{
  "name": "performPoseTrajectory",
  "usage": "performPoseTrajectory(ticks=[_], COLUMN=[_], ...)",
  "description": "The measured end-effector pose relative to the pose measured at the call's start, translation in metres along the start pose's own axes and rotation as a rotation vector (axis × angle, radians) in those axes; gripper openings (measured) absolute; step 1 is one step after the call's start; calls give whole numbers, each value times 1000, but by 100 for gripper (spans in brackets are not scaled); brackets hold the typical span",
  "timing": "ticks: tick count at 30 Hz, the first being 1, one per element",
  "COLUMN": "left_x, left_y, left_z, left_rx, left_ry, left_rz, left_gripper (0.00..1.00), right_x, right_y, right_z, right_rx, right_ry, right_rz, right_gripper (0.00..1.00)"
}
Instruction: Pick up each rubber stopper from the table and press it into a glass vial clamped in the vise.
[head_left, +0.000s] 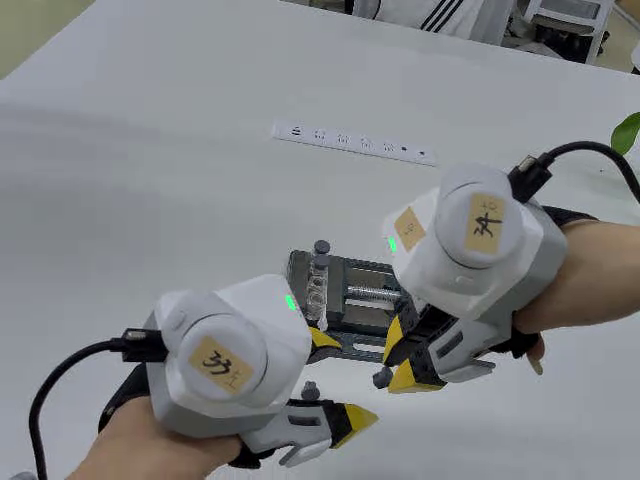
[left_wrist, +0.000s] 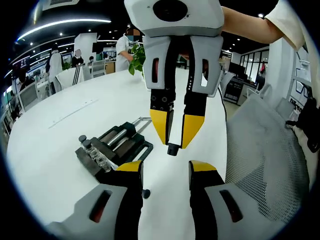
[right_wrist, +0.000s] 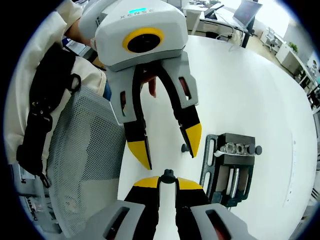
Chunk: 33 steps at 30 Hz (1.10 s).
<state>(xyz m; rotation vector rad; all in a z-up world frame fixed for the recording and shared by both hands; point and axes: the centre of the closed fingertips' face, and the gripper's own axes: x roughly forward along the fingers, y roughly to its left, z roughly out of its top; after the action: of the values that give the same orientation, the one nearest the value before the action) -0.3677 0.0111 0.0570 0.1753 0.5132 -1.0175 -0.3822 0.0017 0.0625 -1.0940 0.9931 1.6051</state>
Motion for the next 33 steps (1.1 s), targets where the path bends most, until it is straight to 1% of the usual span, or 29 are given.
performPoseTrajectory(ticks=[1, 3, 5, 13, 18, 25, 27, 30, 33], left_x=[1, 1, 2, 4, 4, 3, 2, 2, 0], left_y=[-1, -3, -5, -13, -16, -21, -21, -20, -18], left_z=[1, 3, 5, 6, 7, 9, 10, 11, 14], left_rx=[7, 9, 15, 29, 35, 60, 70, 64, 53], left_ry=[-6, -8, -10, -11, -9, -7, -8, -13, -26], left_rz=[-9, -17, -26, -65, -72, -90, -87, -82, -72], left_gripper=[30, 26, 23, 9, 6, 5, 5, 4, 4], right_x=[1, 2, 3, 2, 2, 2, 2, 1, -1], right_y=[2, 2, 3, 4, 7, 9, 8, 8, 5], right_z=[0, 2, 2, 4, 5, 6, 6, 7, 8], right_rx=[-5, -8, -16, -33, -39, -46, -44, -50, -74], right_ry=[4, 4, 8, 11, 14, 14, 11, 4, -17], right_rz=[9, 8, 16, 19, 31, 44, 44, 43, 36], right_gripper=[6, 6, 6, 6, 6, 6, 6, 6, 7])
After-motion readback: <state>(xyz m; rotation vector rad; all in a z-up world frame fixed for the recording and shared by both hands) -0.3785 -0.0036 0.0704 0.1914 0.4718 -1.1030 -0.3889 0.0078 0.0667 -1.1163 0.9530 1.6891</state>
